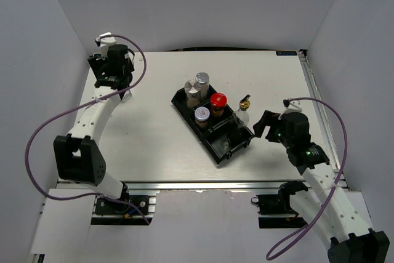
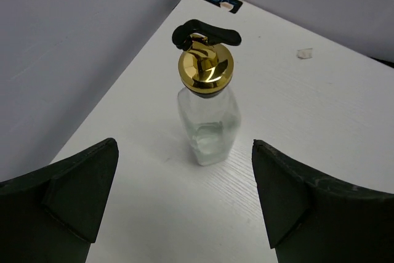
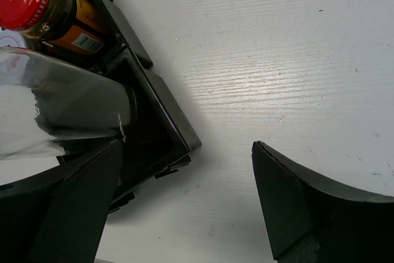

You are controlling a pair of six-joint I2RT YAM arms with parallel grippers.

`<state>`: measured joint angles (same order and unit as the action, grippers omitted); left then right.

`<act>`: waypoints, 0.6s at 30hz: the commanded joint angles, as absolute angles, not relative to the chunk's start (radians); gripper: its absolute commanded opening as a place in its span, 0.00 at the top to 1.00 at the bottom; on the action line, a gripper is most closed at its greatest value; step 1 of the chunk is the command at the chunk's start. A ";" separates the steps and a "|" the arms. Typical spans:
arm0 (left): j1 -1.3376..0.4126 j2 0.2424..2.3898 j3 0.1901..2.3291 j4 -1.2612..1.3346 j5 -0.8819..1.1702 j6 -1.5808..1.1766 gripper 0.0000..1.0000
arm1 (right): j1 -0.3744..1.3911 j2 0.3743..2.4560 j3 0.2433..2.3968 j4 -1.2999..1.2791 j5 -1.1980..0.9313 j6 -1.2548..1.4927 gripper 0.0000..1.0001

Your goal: Organize the condiment bottles

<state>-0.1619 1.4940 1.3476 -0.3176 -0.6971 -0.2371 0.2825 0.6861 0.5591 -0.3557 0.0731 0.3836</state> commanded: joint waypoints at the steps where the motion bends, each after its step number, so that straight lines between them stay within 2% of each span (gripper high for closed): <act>1: -0.140 1.551 1.402 -0.246 -0.724 -0.175 0.02 | 0.279 0.684 0.563 -0.327 0.081 0.368 0.11; 11: -0.094 1.586 1.325 0.047 -0.667 -0.048 0.02 | 0.281 0.686 0.572 -0.328 0.083 0.364 0.11; 18: -0.072 1.647 1.321 0.126 -0.618 -0.005 0.03 | 0.279 0.673 0.578 -0.328 0.092 0.360 0.11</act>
<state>-0.0830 1.6432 1.3262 0.0410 -0.6468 -0.0425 0.2825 0.6907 0.5594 -0.3561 0.0769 0.3798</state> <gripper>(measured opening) 0.978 0.895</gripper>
